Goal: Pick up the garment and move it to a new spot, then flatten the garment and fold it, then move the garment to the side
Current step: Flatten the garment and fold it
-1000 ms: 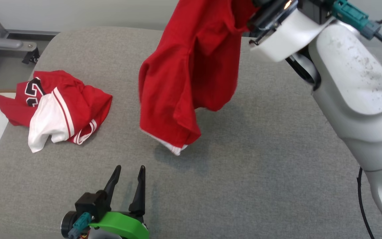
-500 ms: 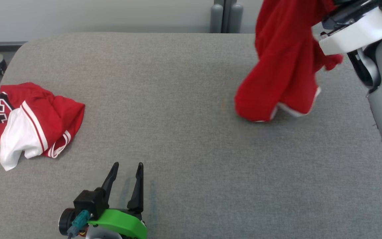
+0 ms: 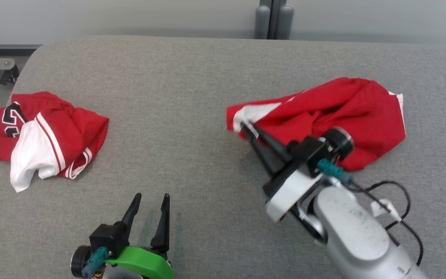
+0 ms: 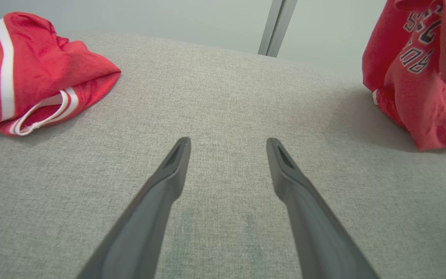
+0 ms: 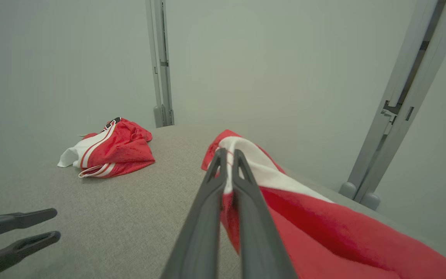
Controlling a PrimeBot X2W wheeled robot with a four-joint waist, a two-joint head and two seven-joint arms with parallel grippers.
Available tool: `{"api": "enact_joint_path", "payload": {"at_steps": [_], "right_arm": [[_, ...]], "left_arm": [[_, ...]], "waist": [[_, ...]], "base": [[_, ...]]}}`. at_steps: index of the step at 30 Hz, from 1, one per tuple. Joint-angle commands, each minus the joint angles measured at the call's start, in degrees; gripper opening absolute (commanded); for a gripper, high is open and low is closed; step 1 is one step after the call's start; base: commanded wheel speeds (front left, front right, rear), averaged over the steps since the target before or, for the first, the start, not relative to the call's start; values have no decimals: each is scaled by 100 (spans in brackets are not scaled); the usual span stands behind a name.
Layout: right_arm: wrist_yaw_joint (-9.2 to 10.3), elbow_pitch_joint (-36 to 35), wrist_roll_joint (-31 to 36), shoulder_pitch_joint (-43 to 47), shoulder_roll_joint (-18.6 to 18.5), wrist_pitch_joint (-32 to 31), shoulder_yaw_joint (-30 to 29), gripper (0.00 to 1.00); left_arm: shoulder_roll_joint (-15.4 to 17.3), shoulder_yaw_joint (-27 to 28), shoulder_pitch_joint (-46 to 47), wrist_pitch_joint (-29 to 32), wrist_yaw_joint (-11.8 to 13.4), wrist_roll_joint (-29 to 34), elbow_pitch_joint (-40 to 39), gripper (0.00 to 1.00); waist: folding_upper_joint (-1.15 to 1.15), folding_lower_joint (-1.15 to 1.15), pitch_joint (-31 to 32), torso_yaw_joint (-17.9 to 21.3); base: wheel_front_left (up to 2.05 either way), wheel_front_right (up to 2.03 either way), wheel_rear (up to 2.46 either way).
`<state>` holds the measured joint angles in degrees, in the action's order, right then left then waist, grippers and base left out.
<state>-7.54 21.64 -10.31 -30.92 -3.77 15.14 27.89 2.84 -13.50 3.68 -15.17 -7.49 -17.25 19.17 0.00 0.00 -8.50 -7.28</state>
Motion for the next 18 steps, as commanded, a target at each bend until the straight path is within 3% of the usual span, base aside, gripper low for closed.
{"api": "enact_joint_path", "payload": {"at_steps": [1,6,13,18], "right_arm": [[10,7,-190,187,12,1,296,100],[10,-240,-472,464,36,1,511,100],[10,-382,-143,672,-76,1,-292,100],[10,35,119,396,-393,1,-815,100]], "left_arm": [[15,10,-12,3,3,30,25,100],[13,79,-67,3,3,19,48,100],[13,80,-20,3,3,-7,14,100],[13,22,113,3,3,-31,-25,100]], "waist": [[0,0,23,-18],[0,0,87,55],[0,0,101,265],[0,0,-15,310]], "base": [[0,0,0],[0,0,0],[0,0,0],[0,0,0]]}}
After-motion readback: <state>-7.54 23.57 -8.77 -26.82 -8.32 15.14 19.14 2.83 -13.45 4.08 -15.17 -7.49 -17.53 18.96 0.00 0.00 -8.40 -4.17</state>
